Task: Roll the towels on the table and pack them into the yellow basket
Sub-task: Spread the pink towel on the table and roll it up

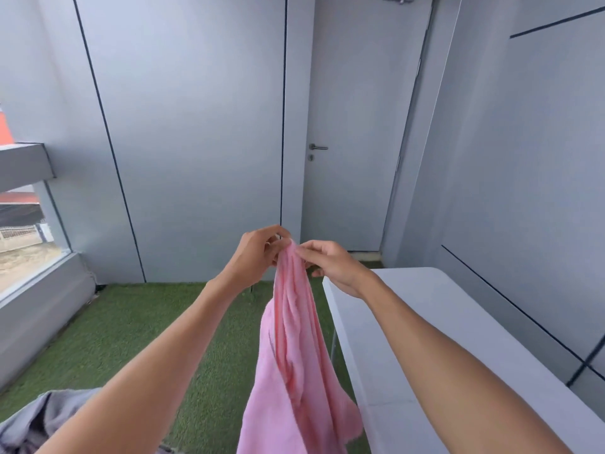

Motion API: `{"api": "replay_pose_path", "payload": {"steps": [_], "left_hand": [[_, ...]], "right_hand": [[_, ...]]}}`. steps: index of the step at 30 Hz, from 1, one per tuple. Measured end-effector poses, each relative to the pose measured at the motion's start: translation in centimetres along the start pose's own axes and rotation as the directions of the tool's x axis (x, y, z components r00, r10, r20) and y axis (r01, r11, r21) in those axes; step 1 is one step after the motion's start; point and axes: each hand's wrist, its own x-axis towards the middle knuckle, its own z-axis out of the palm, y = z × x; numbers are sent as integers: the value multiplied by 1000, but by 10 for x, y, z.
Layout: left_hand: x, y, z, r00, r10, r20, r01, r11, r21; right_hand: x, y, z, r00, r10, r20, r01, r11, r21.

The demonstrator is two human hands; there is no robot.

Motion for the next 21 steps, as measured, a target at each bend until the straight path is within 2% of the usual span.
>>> {"api": "replay_pose_path", "payload": {"steps": [5, 8, 14, 18, 21], "left_hand": [[55, -41, 6, 981, -156, 119, 156, 988, 13], [74, -67, 13, 965, -219, 145, 226, 973, -36], [113, -137, 9, 944, -312, 105, 325, 936, -137], [142, -198, -3, 935, -339, 100, 352, 918, -184], [179, -236, -22, 948, -307, 85, 318, 932, -173]], "right_hand": [[65, 18, -43, 1000, -21, -17, 21, 1000, -4], [101, 23, -56, 997, -62, -35, 57, 991, -117], [185, 32, -75, 987, -153, -50, 126, 925, -358], [249, 44, -112, 955, -227, -189, 125, 891, -437], [289, 58, -139, 922, -250, -294, 84, 874, -479]]}}
